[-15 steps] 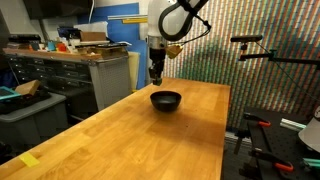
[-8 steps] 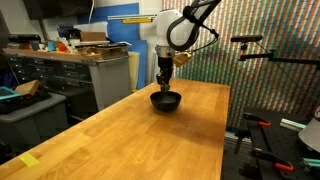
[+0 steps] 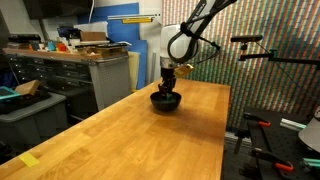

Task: Pick up the block and put it in the bowl

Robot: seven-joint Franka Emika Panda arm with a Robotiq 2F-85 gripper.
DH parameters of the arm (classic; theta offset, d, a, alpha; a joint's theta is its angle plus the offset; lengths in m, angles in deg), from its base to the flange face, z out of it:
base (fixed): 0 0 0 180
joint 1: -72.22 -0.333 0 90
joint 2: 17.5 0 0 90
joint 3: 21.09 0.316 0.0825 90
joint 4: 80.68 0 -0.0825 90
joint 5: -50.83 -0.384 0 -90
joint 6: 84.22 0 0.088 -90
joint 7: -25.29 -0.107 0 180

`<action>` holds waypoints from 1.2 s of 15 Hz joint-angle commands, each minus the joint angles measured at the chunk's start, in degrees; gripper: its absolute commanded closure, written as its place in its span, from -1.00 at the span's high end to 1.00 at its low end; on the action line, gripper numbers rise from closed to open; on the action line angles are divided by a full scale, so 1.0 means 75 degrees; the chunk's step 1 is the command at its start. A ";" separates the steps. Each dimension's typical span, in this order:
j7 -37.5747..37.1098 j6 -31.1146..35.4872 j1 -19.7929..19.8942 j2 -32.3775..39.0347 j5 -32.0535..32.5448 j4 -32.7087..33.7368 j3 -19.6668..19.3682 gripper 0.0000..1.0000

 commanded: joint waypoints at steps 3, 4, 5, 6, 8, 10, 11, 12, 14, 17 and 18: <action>0.0010 0.0603 0.0154 0.0493 -0.0487 0.0241 0.0108 0.43; -0.0004 0.0624 0.0144 0.0497 -0.0518 0.0233 0.0098 0.46; -0.0010 0.0631 0.0142 0.0492 -0.0545 0.0229 0.0095 0.57; 0.0004 0.0578 0.0143 0.0421 -0.0566 0.0213 0.0098 0.71; -0.0040 0.0427 0.0113 0.0213 -0.0556 0.0186 0.0063 0.99; -0.0133 0.0225 0.0070 -0.0135 -0.0562 0.0130 0.0042 1.00; -0.0191 0.0003 0.0045 -0.0388 -0.0568 0.0079 0.0039 1.00; -0.0262 -0.0197 0.0010 -0.0669 -0.0553 0.0009 0.0023 1.00; -0.0448 -0.0724 -0.0066 -0.1268 -0.0479 -0.0099 -0.0023 1.00; -0.0813 -0.2052 -0.0125 -0.2131 -0.0509 -0.0055 0.0046 1.00; -0.0553 -0.1391 -0.0015 -0.1409 -0.0375 0.0179 0.0049 1.00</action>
